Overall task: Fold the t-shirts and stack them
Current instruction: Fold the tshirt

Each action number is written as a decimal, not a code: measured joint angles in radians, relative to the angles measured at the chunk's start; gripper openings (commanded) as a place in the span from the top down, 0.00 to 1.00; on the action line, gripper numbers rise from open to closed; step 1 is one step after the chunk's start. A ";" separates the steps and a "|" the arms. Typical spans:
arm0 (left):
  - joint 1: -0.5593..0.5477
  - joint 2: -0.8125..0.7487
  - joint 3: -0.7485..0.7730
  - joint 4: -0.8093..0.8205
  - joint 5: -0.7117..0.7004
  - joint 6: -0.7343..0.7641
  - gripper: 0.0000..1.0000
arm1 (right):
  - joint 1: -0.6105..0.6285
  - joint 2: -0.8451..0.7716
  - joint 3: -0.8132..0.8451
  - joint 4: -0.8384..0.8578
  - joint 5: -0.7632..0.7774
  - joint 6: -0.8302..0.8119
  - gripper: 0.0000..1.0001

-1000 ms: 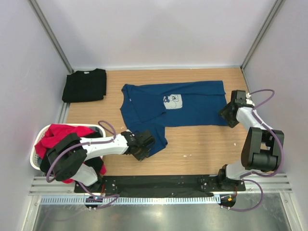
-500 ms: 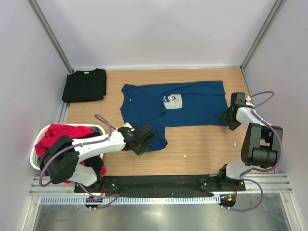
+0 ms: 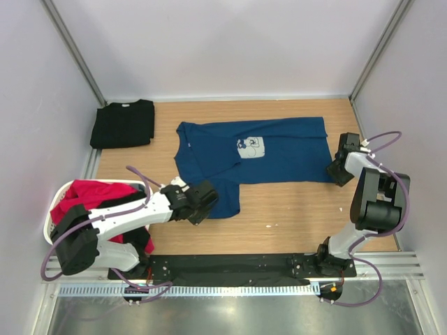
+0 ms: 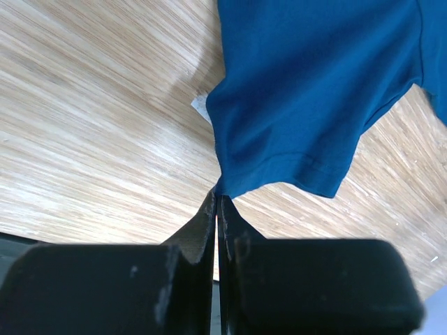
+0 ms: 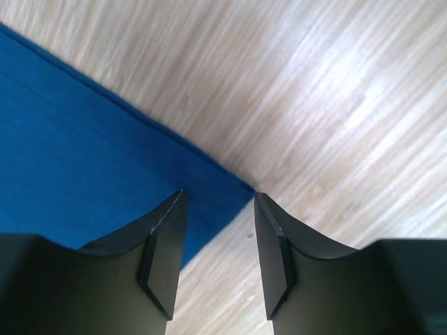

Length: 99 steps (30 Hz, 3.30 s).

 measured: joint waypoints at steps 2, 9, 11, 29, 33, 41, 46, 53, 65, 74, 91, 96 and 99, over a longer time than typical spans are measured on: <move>0.000 -0.009 -0.003 -0.009 -0.006 -0.003 1.00 | 0.000 0.021 0.009 0.016 0.003 -0.001 0.56; 0.000 -0.023 -0.009 -0.034 -0.020 -0.007 1.00 | 0.000 0.035 0.013 0.035 0.041 -0.011 0.60; 0.000 -0.024 -0.009 -0.040 -0.022 -0.007 1.00 | 0.000 0.035 0.013 0.035 0.057 -0.020 0.64; 0.025 -0.039 0.208 -0.134 -0.168 0.161 0.99 | 0.000 0.037 0.084 -0.022 0.059 -0.046 0.99; 0.087 -0.037 0.294 -0.098 -0.182 0.296 0.99 | 0.000 0.040 0.184 -0.067 0.032 -0.043 0.99; 0.175 0.162 0.525 0.036 -0.171 0.699 1.00 | 0.000 0.106 0.333 -0.115 -0.003 -0.018 0.99; 0.245 0.279 0.612 0.116 -0.129 0.882 1.00 | 0.000 0.175 0.394 -0.157 -0.021 0.003 0.99; 0.340 0.404 0.750 0.201 -0.095 1.045 1.00 | 0.000 0.276 0.487 -0.224 -0.050 0.041 0.99; 0.372 0.507 0.851 0.270 -0.089 1.122 1.00 | 0.000 0.318 0.597 -0.282 -0.055 0.092 0.99; 0.446 0.531 0.852 0.282 -0.091 1.123 1.00 | 0.000 0.381 0.658 -0.307 -0.055 0.099 0.99; 0.492 0.585 0.905 0.317 -0.095 1.120 1.00 | 0.000 0.447 0.763 -0.334 -0.054 0.106 0.99; 0.500 0.605 0.931 0.336 -0.093 1.119 1.00 | 0.000 0.469 0.769 -0.334 -0.053 0.106 0.99; 0.500 0.627 0.934 0.346 -0.093 1.116 1.00 | 0.000 0.493 0.783 -0.337 -0.055 0.106 0.99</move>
